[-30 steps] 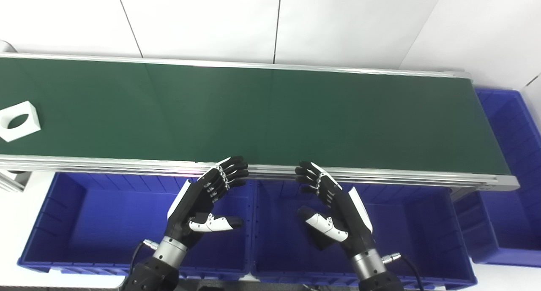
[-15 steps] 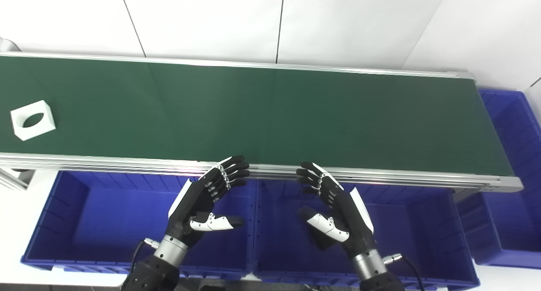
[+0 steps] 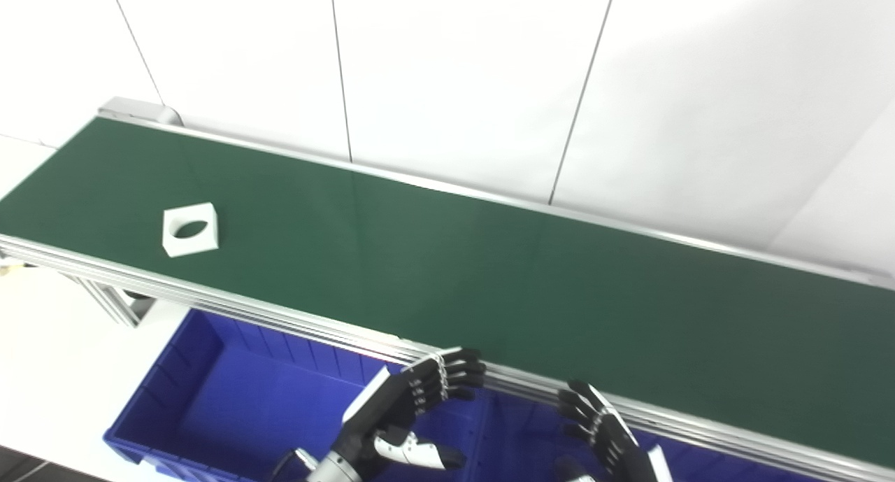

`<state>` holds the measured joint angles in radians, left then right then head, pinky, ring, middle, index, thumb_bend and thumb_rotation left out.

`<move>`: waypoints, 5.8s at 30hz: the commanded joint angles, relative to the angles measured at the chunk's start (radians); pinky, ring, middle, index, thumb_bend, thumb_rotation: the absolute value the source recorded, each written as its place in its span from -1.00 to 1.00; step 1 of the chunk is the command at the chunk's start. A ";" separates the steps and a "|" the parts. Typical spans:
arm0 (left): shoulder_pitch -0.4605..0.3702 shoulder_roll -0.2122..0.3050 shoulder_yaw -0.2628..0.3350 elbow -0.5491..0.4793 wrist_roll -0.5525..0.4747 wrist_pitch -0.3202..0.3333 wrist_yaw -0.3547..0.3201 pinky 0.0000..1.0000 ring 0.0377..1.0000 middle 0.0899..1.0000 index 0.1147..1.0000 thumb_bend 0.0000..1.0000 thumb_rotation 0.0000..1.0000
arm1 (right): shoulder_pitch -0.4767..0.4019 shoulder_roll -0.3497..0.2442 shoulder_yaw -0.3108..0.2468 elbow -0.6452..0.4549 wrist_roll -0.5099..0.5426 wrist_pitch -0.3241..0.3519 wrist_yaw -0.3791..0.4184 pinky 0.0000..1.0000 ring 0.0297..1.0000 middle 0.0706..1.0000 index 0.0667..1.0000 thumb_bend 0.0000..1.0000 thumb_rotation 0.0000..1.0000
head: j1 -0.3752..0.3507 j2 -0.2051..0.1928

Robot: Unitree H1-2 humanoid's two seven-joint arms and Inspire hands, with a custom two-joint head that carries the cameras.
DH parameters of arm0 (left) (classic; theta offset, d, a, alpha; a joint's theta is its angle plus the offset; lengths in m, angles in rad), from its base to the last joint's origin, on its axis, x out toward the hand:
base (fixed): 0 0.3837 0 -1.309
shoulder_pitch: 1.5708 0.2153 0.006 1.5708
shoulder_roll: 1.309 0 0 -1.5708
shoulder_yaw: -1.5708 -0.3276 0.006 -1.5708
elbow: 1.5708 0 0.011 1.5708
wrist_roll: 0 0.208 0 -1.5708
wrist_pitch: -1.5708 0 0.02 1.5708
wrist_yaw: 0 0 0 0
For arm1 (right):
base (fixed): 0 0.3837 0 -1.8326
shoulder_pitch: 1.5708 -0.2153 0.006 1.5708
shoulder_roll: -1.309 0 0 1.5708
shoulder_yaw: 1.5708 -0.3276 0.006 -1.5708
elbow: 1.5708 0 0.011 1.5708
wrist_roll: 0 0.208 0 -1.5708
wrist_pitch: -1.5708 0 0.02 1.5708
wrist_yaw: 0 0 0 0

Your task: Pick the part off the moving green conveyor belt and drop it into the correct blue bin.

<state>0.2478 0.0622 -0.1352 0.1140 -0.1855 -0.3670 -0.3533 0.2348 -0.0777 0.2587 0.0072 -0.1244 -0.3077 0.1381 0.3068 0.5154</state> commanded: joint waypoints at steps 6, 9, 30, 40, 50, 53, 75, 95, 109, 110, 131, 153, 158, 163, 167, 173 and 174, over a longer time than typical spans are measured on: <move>-0.018 0.007 0.011 -0.018 -0.008 -0.048 0.003 0.45 0.50 0.53 0.54 0.92 -0.51 | -0.027 0.013 -0.005 0.041 0.015 -0.104 -0.006 0.47 0.60 0.66 0.74 0.20 0.26 | 0.068 -0.079; -0.023 0.013 0.025 -0.021 -0.013 -0.050 0.006 0.45 0.49 0.51 0.52 0.94 -0.54 | -0.035 0.016 -0.007 0.062 0.017 -0.111 -0.007 0.48 0.62 0.67 0.75 0.18 0.24 | 0.092 -0.112; -0.028 0.124 0.139 -0.279 0.109 0.048 0.088 0.41 0.47 0.49 0.50 1.00 -0.60 | -0.053 0.036 -0.004 0.097 0.020 -0.134 -0.005 0.52 0.65 0.69 0.81 -0.10 0.17 | 0.129 -0.139; -0.092 0.213 0.244 -0.472 0.315 0.216 0.164 0.54 0.62 0.66 0.64 0.87 -0.46 | -0.055 0.032 -0.008 0.093 0.031 -0.128 0.002 0.54 0.66 0.70 0.83 -0.09 0.21 | 0.155 -0.119; -0.152 0.330 0.289 -0.538 0.569 0.401 0.163 0.68 0.79 0.78 0.72 0.66 -0.77 | -0.054 0.025 -0.009 0.081 0.033 -0.125 0.007 0.55 0.66 0.70 0.83 -0.16 0.19 | 0.167 -0.111; -0.172 0.367 0.293 -0.528 0.627 0.434 0.164 0.61 0.79 0.78 0.71 0.65 -0.86 | -0.054 0.023 -0.009 0.080 0.032 -0.122 0.008 0.57 0.66 0.70 0.83 -0.18 0.18 | 0.169 -0.111; -0.413 0.567 0.219 -0.104 0.856 0.536 0.203 0.72 0.82 0.86 0.78 0.69 -0.72 | -0.068 0.023 -0.009 0.098 0.035 -0.132 0.010 0.56 0.66 0.69 0.83 -0.19 0.18 | 0.174 -0.115; -0.483 0.577 0.072 0.096 0.959 0.571 0.252 0.68 0.80 0.78 0.75 0.71 -0.67 | -0.061 0.034 -0.009 0.086 0.036 -0.126 0.004 0.54 0.65 0.69 0.83 -0.15 0.20 | 0.158 -0.100; -0.381 0.572 0.002 -0.007 0.967 0.621 0.186 0.73 0.75 0.73 0.64 0.72 -0.70 | -0.056 0.032 -0.009 0.064 0.035 -0.123 0.007 0.52 0.65 0.70 0.86 -0.05 0.32 | 0.153 -0.074; -0.381 0.572 -0.003 -0.005 0.969 0.625 0.184 0.74 0.74 0.72 0.62 0.73 -0.71 | -0.056 0.032 -0.009 0.062 0.037 -0.120 0.008 0.53 0.65 0.70 0.86 -0.04 0.33 | 0.153 -0.074; -0.389 0.582 -0.053 0.086 0.923 0.538 0.232 0.54 0.21 0.14 -0.16 0.03 -0.88 | -0.046 0.033 -0.010 0.050 0.045 -0.120 0.008 0.54 0.64 0.71 0.89 -0.01 0.35 | 0.144 -0.060; -0.312 0.532 0.035 -0.246 0.818 0.526 0.217 0.14 -0.07 -0.21 -0.10 0.04 -1.00 | -0.043 0.031 -0.013 0.042 0.041 -0.112 0.004 0.50 0.62 0.70 0.87 0.13 0.41 | 0.109 -0.035; -0.267 0.528 0.052 -0.421 0.825 0.553 0.163 0.22 -0.06 -0.23 -0.09 0.04 -1.00 | -0.037 0.029 -0.014 0.029 0.039 -0.104 0.004 0.49 0.61 0.68 0.85 0.16 0.40 | 0.096 -0.015; -0.220 0.524 0.063 -0.562 0.831 0.572 0.106 0.32 0.04 -0.22 -0.09 0.04 -1.00 | -0.030 0.024 -0.015 0.011 0.041 -0.097 0.007 0.49 0.61 0.68 0.85 0.14 0.36 | 0.094 0.002; -0.187 0.522 0.064 -0.661 0.835 0.603 0.036 0.34 0.03 -0.20 -0.10 0.04 -1.00 | -0.025 0.021 -0.014 -0.005 0.041 -0.093 0.009 0.48 0.61 0.67 0.84 0.12 0.35 | 0.092 0.022; -0.122 0.524 0.060 -0.771 0.811 0.675 -0.103 0.18 -0.03 -0.20 -0.11 0.04 -1.00 | -0.015 0.011 -0.017 -0.037 0.048 -0.077 0.016 0.49 0.61 0.67 0.84 0.10 0.31 | 0.081 0.074; -0.111 0.524 0.059 -0.779 0.808 0.685 -0.123 0.14 -0.08 -0.23 -0.10 0.04 -1.00 | -0.013 0.008 -0.018 -0.043 0.049 -0.074 0.016 0.49 0.60 0.67 0.84 0.11 0.31 | 0.081 0.080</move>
<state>0.1308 0.5772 -0.0867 -0.6370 0.6294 0.2879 -0.4579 0.2255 -0.0697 0.2456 0.0069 -0.0915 -0.3795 0.1479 0.3881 0.5906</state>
